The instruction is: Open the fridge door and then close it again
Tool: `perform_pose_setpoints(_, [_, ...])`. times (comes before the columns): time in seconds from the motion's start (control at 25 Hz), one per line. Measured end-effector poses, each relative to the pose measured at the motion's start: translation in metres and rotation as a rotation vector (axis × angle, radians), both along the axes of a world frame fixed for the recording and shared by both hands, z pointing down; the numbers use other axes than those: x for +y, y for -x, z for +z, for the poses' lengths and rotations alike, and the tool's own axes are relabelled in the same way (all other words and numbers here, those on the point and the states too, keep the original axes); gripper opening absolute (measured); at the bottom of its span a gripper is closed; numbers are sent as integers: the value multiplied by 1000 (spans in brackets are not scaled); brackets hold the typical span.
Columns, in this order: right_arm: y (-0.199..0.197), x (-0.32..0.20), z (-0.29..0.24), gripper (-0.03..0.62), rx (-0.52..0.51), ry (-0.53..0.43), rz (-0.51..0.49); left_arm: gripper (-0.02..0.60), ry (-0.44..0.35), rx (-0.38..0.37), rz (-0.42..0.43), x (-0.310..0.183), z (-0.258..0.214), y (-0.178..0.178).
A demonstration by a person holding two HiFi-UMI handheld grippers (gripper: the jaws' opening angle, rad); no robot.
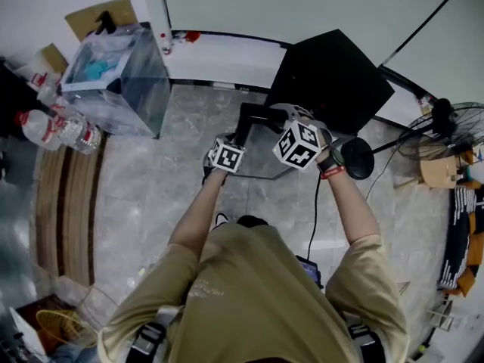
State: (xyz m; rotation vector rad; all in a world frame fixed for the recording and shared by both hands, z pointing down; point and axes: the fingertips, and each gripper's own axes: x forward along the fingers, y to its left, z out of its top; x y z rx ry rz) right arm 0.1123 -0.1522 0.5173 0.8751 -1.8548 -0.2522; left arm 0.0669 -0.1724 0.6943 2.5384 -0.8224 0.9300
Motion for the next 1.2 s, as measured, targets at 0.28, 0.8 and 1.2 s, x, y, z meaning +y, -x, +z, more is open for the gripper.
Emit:
perform_pose_setpoints(0.28, [-4,-11,-2,190,-3,-13,59,98,4,-5,69,-13,-3,-8])
perform_pose_setpoints(0.8, [-20,-44,-2,189,-54,-6,127,98,22,-51,160,-54,-5,-27])
perform_pose_setpoints(1.2, [-38,-69,-4,186,-108,5,167,100,51,-77,229,-83,-4,-44])
